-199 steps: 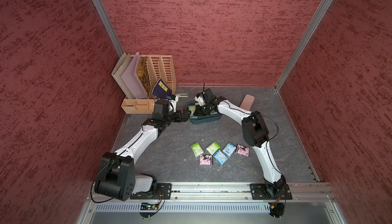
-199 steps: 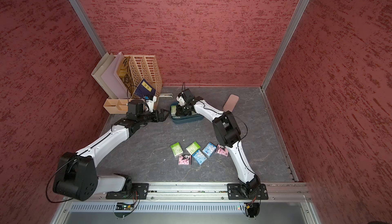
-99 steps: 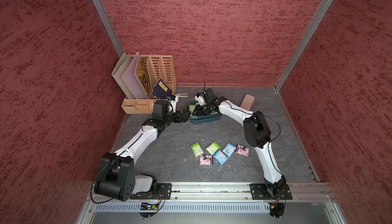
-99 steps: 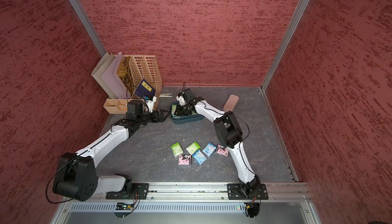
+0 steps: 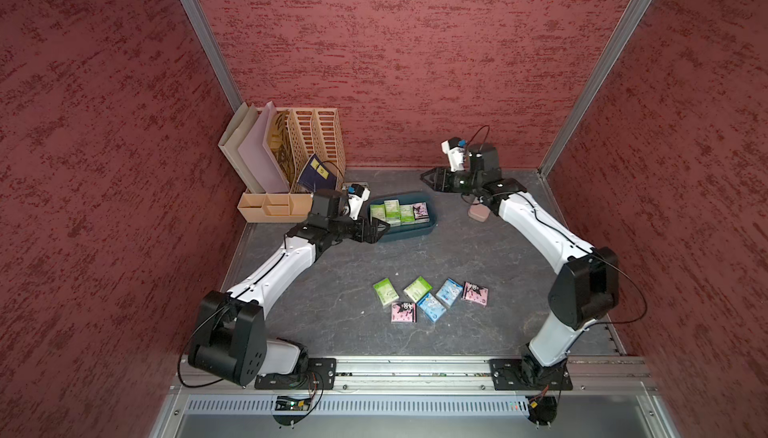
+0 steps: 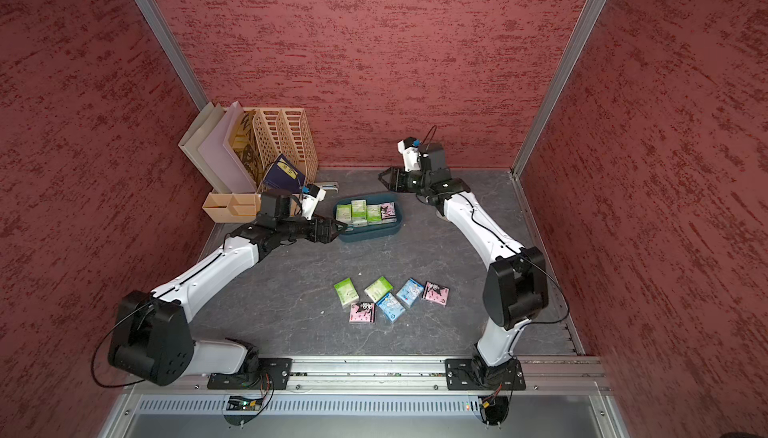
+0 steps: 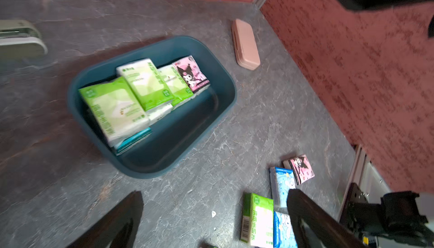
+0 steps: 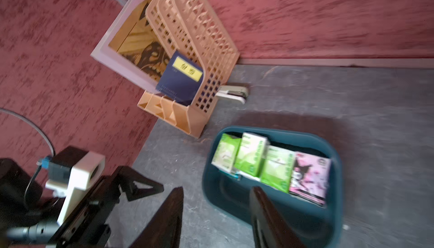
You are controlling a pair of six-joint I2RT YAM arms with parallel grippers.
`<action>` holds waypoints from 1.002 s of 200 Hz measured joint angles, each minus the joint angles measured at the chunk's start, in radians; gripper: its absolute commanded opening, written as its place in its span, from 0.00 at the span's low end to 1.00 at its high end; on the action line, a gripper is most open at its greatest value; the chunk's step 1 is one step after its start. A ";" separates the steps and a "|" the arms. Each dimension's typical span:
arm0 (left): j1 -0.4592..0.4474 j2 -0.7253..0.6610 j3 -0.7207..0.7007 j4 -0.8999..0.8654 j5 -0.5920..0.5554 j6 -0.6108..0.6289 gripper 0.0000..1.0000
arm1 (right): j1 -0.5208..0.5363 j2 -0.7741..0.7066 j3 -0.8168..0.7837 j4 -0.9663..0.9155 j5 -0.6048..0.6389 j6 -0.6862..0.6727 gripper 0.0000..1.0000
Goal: Put the pocket tissues into the storage box
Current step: Adjust the pocket tissues in the storage box, then pick up the pocket tissues from the center of the board.
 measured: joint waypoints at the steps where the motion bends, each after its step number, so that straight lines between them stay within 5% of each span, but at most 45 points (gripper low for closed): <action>1: -0.007 0.005 0.005 -0.008 -0.002 0.007 1.00 | -0.006 -0.003 -0.005 -0.001 0.002 0.000 0.52; 48: -0.187 0.165 0.129 -0.227 -0.026 0.148 0.98 | -0.088 -0.017 -0.092 -0.040 -0.008 0.001 0.52; 200: -0.315 0.489 0.256 -0.428 -0.013 0.188 0.84 | -0.104 0.010 -0.095 -0.063 -0.051 -0.001 0.52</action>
